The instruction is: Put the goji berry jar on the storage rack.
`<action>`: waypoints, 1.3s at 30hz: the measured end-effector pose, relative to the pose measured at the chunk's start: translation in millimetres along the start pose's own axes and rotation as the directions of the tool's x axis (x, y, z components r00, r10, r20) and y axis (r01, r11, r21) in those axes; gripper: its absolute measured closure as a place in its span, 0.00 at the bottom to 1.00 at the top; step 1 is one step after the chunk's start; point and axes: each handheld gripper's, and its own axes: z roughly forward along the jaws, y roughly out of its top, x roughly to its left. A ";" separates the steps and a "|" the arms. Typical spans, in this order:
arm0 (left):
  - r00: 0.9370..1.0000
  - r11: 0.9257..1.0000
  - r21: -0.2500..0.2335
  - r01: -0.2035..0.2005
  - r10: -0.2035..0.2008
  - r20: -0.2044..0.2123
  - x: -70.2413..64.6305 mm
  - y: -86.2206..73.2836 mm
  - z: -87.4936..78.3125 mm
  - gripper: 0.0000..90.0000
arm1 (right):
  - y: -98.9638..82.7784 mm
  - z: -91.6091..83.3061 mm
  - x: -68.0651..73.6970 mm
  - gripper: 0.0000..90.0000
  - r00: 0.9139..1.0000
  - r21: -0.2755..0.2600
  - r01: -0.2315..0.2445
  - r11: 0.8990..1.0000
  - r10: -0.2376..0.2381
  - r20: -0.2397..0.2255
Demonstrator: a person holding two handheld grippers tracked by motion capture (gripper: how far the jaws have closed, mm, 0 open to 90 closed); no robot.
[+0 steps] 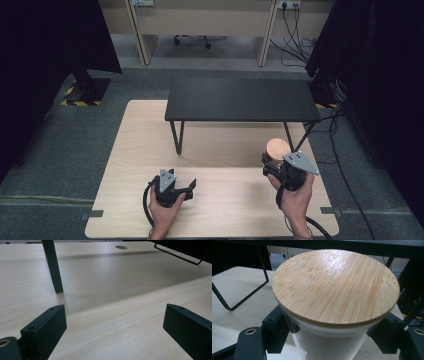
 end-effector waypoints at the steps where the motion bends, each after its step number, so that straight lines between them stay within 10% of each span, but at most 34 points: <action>1: 1.000 1.000 0.000 0.000 0.000 0.000 0.1 0.0 0.0 0.05 | 2.5 1.1 0.2 0.29 1.000 0.006 0.005 1.000 -0.005 0.001; 24: 1.000 1.000 -0.002 -0.001 0.001 0.004 -0.1 -0.4 0.1 0.05 | 73.7 10.0 2.7 0.29 0.997 -0.053 0.064 0.997 -0.062 0.039; 39: 1.000 1.000 -0.001 -0.005 0.005 0.006 -0.2 -0.1 0.1 0.05 | 121.9 53.7 0.0 0.29 0.994 -0.019 0.094 0.995 -0.093 0.056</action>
